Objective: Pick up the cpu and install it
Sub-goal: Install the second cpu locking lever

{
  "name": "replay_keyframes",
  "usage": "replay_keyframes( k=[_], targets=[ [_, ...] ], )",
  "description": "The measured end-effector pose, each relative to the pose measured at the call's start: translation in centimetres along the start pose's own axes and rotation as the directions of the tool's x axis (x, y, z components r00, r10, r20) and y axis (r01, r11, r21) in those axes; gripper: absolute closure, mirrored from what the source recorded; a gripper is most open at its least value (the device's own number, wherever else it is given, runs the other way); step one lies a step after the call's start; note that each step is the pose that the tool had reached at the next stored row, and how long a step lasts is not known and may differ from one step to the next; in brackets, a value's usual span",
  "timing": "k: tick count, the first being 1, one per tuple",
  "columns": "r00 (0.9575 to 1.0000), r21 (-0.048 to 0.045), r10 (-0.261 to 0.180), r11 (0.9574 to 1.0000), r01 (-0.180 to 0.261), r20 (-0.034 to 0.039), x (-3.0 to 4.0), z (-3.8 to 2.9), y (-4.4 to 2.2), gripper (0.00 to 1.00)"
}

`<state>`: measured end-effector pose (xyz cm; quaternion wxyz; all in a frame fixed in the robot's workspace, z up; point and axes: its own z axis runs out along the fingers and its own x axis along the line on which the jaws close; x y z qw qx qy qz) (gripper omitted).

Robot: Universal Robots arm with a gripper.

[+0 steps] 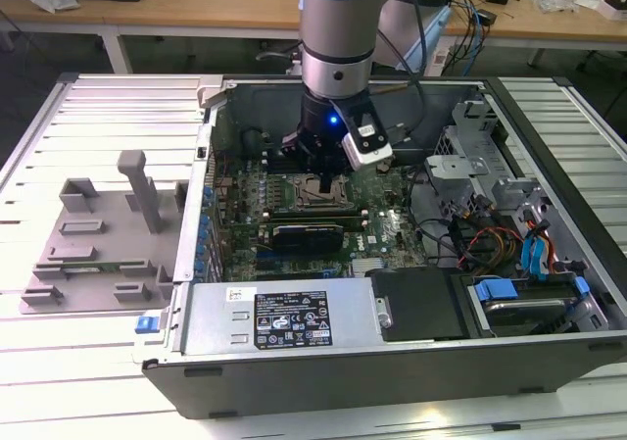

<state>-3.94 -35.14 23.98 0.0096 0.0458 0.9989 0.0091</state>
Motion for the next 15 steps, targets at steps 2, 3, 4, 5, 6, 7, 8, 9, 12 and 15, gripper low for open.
replay_keyframes(
  k=[2, 3, 4, 5, 6, 7, 8, 9, 12, 15],
  targets=[
    [1.0000, 0.0001, 0.000, 1.0000, 0.000, -0.0001, -0.03, -0.01, -0.26, 0.89],
    [1.0000, 0.0000, 0.000, 1.0000, 0.000, -0.0001, -0.04, -0.01, -0.39, 0.89],
    [1.0000, 0.0000, 0.000, 1.0000, 0.000, 0.0000, -0.05, -0.01, -0.51, 0.89],
    [1.0000, 0.0000, 0.000, 1.0000, 0.000, 0.0000, -0.06, -0.01, -0.65, 0.89],
    [1.0000, 0.0000, 0.000, 1.0000, 0.000, 0.0000, -0.07, -0.01, -0.78, 0.89],
    [1.0000, 0.0000, 0.000, 1.0000, 0.000, 0.0000, -0.09, -0.02, -0.92, 0.89],
    [1.0000, 0.0000, 0.000, 1.0000, 0.000, -0.0001, -0.10, -0.02, -1.03, 0.89],
    [1.0000, 0.0000, 0.000, 1.0000, 0.000, -0.0001, -0.11, -0.02, -1.22, 0.89],
    [1.0000, 0.0000, 0.000, 1.0000, 0.000, 0.0000, -0.12, -0.02, -1.30, 0.89],
    [1.0000, 0.0001, 0.000, 1.0000, 0.000, 0.0001, 0.02, -0.03, -1.38, 0.89]
  ],
)
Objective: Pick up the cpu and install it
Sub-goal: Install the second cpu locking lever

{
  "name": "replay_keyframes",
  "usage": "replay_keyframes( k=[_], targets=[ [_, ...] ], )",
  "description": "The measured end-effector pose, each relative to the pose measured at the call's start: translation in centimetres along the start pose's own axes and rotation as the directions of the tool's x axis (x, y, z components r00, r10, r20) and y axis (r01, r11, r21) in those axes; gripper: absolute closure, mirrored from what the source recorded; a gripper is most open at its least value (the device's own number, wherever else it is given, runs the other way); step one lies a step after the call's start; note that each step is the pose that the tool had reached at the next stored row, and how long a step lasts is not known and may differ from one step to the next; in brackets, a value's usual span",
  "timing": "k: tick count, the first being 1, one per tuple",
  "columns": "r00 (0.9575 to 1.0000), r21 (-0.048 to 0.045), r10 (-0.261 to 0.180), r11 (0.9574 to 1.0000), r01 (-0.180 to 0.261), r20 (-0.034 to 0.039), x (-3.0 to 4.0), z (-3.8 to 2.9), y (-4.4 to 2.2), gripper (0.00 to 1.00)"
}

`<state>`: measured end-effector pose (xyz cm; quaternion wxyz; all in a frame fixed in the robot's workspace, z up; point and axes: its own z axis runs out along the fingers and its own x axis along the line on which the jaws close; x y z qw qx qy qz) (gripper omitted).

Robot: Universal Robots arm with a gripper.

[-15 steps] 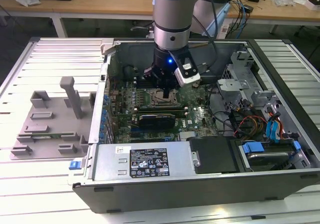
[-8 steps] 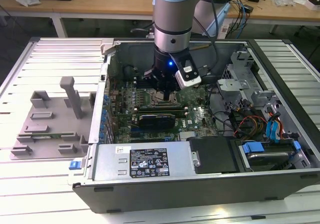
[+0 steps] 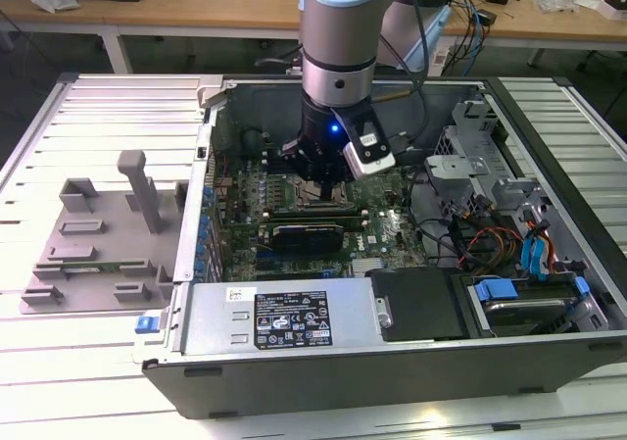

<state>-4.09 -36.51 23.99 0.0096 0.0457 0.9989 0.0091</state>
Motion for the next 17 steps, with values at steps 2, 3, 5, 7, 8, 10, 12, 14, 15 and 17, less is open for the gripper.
replay_keyframes(
  k=[2, 3, 5, 7, 8, 10, 12, 14, 15, 17],
  targets=[
    [1.0000, -0.0002, 0.000, 1.0000, 0.000, 0.0002, 0.18, 0.00, -0.07, 0.89],
    [1.0000, -0.0001, 0.000, 1.0000, 0.000, 0.0006, 0.52, -0.01, -0.11, 0.89],
    [1.0000, -0.0002, 0.000, 1.0000, 0.000, 0.0007, 1.10, 0.10, -0.20, 0.89],
    [1.0000, 0.0000, 0.000, 1.0000, 0.000, 0.0006, 1.39, 0.44, -0.28, 0.89],
    [1.0000, 0.0001, 0.000, 1.0000, 0.000, 0.0006, 1.39, 0.44, -0.28, 0.89],
    [1.0000, -0.0003, 0.000, 1.0000, 0.000, 0.0007, 1.41, 0.59, -0.28, 0.89],
    [1.0000, 0.0001, 0.000, 1.0000, 0.000, 0.0006, 1.42, 0.69, -0.29, 0.89],
    [1.0000, -0.0001, 0.000, 1.0000, 0.000, 0.0007, 1.42, 0.71, -0.29, 0.89],
    [1.0000, 0.0000, 0.000, 1.0000, 0.000, 0.0006, 1.42, 0.71, -0.29, 0.89],
    [1.0000, -0.0004, 0.000, 1.0000, 0.000, 0.0008, 1.47, 0.79, -0.29, 0.89]
  ],
)
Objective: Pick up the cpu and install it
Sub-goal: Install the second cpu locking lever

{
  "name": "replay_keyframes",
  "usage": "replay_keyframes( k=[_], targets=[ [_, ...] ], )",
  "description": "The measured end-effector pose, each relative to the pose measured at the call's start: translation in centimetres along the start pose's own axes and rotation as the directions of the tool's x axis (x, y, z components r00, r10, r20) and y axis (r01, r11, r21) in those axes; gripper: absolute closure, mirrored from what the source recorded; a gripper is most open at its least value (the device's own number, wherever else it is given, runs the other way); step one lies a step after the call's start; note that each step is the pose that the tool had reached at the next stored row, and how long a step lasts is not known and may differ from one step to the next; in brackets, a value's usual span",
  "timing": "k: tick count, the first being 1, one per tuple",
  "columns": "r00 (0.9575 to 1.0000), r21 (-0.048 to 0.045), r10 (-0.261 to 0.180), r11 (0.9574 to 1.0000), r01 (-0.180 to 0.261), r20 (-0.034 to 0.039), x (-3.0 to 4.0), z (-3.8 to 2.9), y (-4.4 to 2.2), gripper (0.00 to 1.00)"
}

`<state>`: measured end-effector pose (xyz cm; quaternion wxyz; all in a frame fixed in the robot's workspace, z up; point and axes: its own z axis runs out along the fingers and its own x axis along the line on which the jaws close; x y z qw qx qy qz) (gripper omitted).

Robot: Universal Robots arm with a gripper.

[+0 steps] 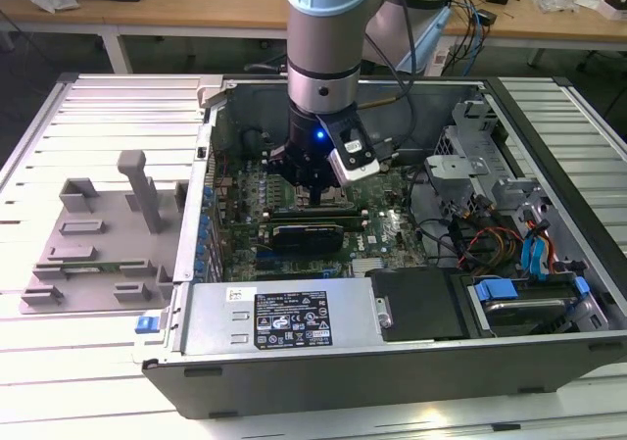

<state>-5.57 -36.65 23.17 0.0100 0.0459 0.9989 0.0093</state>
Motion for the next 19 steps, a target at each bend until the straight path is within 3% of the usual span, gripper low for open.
replay_keyframes(
  k=[12, 19],
  targets=[
    [1.0000, 0.0000, 0.000, 1.0000, 0.000, -0.0001, 0.27, 0.91, -0.04, 0.89],
    [1.0000, -0.0029, 0.001, 1.0000, -0.001, -0.0004, 1.44, 1.23, -0.15, 0.89]
  ],
)
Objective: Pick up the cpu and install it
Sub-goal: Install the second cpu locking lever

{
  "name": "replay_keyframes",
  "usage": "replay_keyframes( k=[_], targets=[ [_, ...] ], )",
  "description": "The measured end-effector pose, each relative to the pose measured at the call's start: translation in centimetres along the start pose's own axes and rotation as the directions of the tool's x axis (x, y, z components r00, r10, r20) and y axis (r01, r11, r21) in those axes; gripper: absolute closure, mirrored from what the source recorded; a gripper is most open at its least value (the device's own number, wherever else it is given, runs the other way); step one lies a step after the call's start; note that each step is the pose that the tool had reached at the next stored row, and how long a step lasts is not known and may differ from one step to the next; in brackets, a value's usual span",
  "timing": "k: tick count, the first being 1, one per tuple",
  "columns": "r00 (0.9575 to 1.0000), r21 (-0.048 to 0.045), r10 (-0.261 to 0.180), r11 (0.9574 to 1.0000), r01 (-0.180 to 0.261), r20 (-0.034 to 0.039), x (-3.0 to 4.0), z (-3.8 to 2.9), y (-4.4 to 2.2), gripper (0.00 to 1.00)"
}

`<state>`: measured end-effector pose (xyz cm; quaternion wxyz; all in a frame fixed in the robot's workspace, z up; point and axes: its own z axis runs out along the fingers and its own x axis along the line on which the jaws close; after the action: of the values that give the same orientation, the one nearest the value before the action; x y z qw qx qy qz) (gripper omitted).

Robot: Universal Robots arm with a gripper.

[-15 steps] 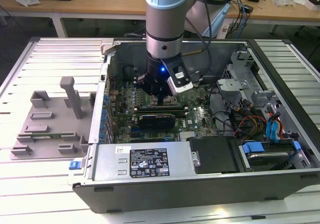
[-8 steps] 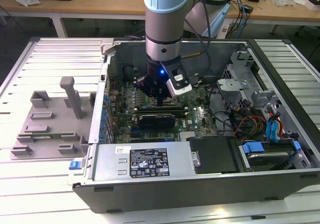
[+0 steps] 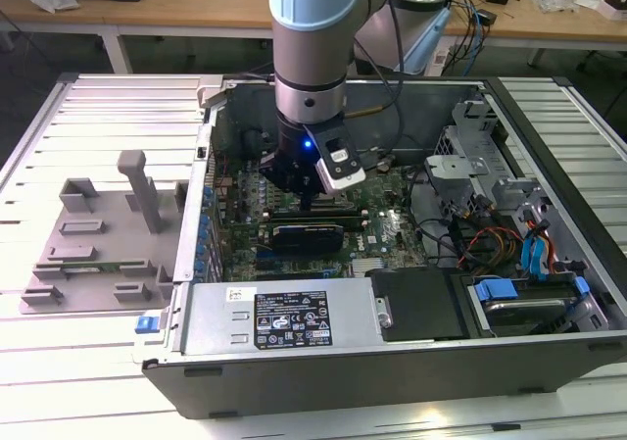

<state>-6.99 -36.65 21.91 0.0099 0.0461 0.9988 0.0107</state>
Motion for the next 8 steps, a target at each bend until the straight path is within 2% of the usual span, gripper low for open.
replay_keyframes(
  k=[1, 2, 3, 4, 6, 7, 8],
  targets=[
    [1.0000, -0.0009, 0.000, 1.0000, 0.000, -0.0002, 0.12, 0.01, -0.01, 0.89],
    [1.0000, -0.0031, 0.000, 1.0000, 0.000, -0.0003, 0.53, 0.05, -0.05, 0.89],
    [1.0000, -0.0089, 0.001, 1.0000, -0.001, -0.0008, 0.88, 0.07, -0.08, 0.89],
    [1.0000, -0.0227, 0.001, 0.9997, -0.001, -0.0019, 1.03, 0.09, -0.10, 0.89],
    [1.0000, -0.0379, 0.001, 0.9993, -0.001, -0.0029, 1.09, 0.13, -0.10, 0.89],
    [1.0000, -0.0433, -0.002, 0.9991, 0.002, -0.0032, 1.09, 0.21, -0.11, 0.89],
    [0.9999, -0.0436, -0.011, 0.9990, 0.011, -0.0034, 1.10, 0.29, -0.12, 0.89]
  ],
)
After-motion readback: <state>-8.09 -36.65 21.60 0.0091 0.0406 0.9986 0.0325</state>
